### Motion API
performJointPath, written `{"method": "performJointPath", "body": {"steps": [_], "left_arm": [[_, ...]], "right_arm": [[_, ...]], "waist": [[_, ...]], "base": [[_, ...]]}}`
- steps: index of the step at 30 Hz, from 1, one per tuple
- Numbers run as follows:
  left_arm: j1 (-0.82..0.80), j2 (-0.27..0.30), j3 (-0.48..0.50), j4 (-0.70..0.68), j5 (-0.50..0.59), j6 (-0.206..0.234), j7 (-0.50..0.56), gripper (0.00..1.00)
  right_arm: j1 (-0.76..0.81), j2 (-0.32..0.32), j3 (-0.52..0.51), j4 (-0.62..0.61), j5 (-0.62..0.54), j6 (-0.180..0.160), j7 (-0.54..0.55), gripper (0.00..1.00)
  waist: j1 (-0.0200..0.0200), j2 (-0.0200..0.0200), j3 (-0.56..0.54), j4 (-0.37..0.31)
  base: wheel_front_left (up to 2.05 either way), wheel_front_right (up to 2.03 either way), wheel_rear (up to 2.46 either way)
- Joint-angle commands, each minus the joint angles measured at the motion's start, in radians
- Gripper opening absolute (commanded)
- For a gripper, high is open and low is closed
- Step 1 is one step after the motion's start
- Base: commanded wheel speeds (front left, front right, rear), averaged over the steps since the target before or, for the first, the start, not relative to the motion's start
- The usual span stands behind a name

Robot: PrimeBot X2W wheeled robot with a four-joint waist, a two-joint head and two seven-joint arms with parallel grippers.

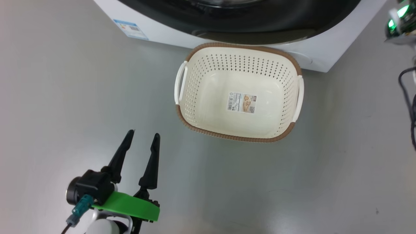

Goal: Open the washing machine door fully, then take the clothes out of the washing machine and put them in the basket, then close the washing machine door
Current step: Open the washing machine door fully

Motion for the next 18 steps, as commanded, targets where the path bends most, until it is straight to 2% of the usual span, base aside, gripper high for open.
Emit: {"method": "performJointPath", "body": {"steps": [1, 10, 18], "left_arm": [[-0.012, 0.016, 0.029, -0.018, -0.01, 0.003, -0.009, 1.0], [-0.023, 0.016, 0.023, -0.014, -0.019, 0.004, -0.009, 1.0], [-0.011, 0.016, 0.026, -0.011, -0.015, 0.007, -0.009, 1.0]], "right_arm": [[-0.031, -0.002, 0.004, -0.007, 0.008, -0.001, 0.027, 0.0], [-0.117, -0.005, 0.037, 0.114, -0.004, -0.001, 0.18, 0.0], [-0.097, 0.014, 0.071, 0.145, 0.01, -0.001, 0.315, 0.0]], "waist": [[0.0, 0.0, 0.017, 0.013], [0.0, 0.0, 0.028, 0.019], [0.0, 0.0, -0.011, 0.008]], "base": [[0.0, 0.0, 0.0], [0.0, 0.0, 0.0], [0.0, 0.0, 0.0]]}}
